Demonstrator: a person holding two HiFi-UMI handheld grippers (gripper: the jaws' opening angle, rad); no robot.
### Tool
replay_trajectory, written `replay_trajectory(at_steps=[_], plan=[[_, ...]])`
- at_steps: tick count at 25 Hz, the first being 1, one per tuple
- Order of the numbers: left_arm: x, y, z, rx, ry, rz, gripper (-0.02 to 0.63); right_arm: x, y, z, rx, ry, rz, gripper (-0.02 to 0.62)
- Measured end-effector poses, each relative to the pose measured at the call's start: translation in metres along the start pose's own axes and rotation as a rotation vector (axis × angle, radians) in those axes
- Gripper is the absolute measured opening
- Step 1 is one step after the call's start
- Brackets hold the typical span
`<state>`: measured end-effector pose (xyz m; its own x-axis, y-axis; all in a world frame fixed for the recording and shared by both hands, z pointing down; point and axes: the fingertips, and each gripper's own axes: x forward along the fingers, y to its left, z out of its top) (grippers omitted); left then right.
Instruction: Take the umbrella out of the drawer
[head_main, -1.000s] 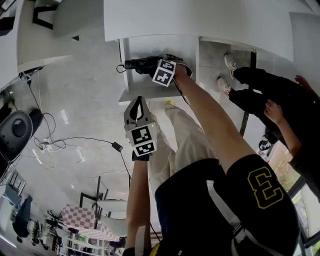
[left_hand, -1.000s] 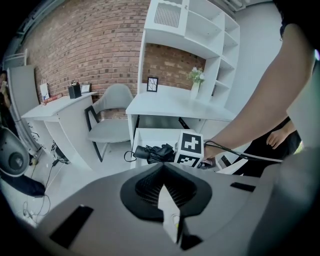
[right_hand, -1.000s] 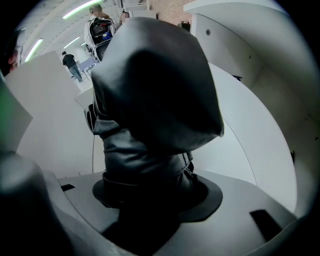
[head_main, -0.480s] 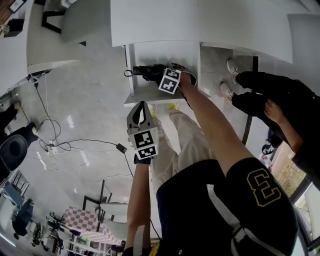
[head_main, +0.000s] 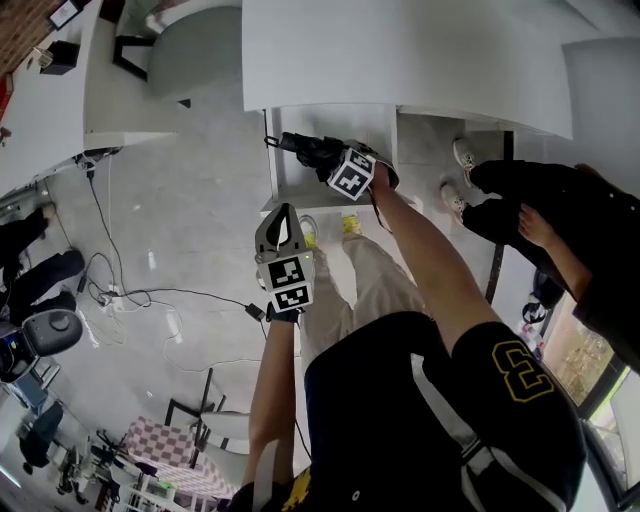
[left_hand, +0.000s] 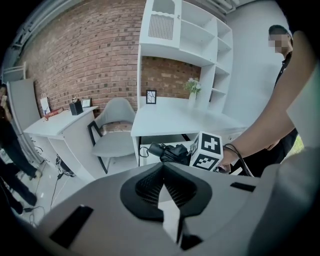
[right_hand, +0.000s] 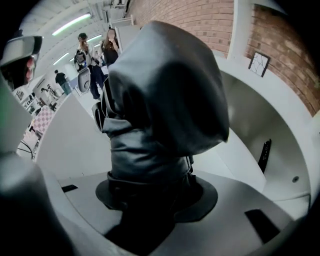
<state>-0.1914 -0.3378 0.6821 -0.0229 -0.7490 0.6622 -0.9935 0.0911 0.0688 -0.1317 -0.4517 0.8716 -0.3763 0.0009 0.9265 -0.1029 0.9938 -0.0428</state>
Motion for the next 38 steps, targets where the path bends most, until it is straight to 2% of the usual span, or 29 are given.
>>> replay_trajectory(at_steps=[9,19,27,38], plan=[[-0.019,-0.002,0.051,0.054,-0.066,-0.012,0.018,-0.077,-0.004,0.021,0.130,-0.133,-0.039,0.229],[-0.044,-0.033,0.109,0.130,-0.148,-0.048,0.017,-0.183,0.002,0.032,0.349,-0.371,-0.101,0.230],[-0.048,-0.059,0.182,0.211,-0.281,-0.095,0.017,-0.281,-0.019,0.045,0.497,-0.602,-0.191,0.230],[-0.076,-0.088,0.283,0.268,-0.465,-0.173,0.017,-0.416,-0.047,0.069,0.602,-0.897,-0.319,0.232]])
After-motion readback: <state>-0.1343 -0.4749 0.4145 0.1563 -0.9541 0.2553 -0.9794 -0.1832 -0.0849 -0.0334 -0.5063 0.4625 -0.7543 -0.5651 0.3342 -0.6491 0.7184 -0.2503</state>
